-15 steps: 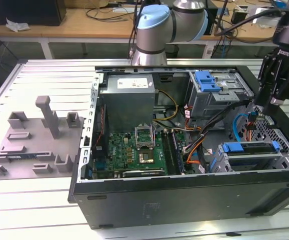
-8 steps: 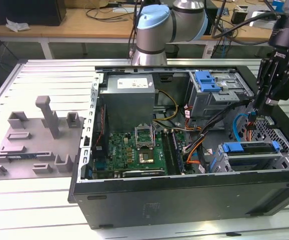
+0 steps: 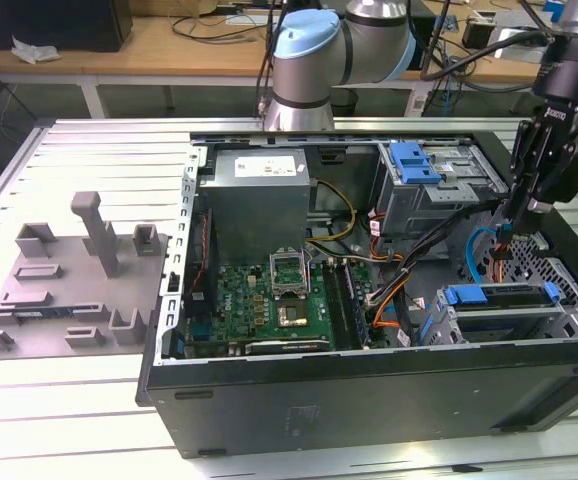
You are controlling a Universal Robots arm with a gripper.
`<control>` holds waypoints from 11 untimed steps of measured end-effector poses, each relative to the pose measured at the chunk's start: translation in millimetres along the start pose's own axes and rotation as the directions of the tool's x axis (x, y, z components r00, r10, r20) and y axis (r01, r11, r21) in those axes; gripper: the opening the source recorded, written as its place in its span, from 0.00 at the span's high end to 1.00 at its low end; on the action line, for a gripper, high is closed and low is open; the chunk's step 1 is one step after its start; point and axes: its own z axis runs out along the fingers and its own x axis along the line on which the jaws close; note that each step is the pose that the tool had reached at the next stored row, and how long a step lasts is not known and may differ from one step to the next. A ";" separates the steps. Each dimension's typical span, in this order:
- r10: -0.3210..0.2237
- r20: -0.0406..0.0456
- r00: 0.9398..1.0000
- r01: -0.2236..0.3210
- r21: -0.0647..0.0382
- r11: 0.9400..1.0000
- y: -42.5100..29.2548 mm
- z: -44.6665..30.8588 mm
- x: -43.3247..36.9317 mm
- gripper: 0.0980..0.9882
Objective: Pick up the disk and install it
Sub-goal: 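Insert the first disk wire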
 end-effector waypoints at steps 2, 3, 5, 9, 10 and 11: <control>0.001 -0.005 1.000 -0.001 0.002 1.000 -0.1 2.7 -1.0 0.65; 0.001 -0.007 1.000 -0.001 0.002 1.000 0.0 3.0 -1.7 0.65; 0.001 -0.009 1.000 -0.001 0.003 1.000 0.7 2.4 -3.6 0.65; 0.003 -0.009 1.000 -0.003 0.007 1.000 0.9 2.2 -4.5 0.65; 0.004 -0.013 1.000 -0.004 0.009 1.000 1.0 2.2 -4.5 0.65; 0.005 -0.025 1.000 -0.005 0.012 1.000 1.3 2.2 -5.7 0.65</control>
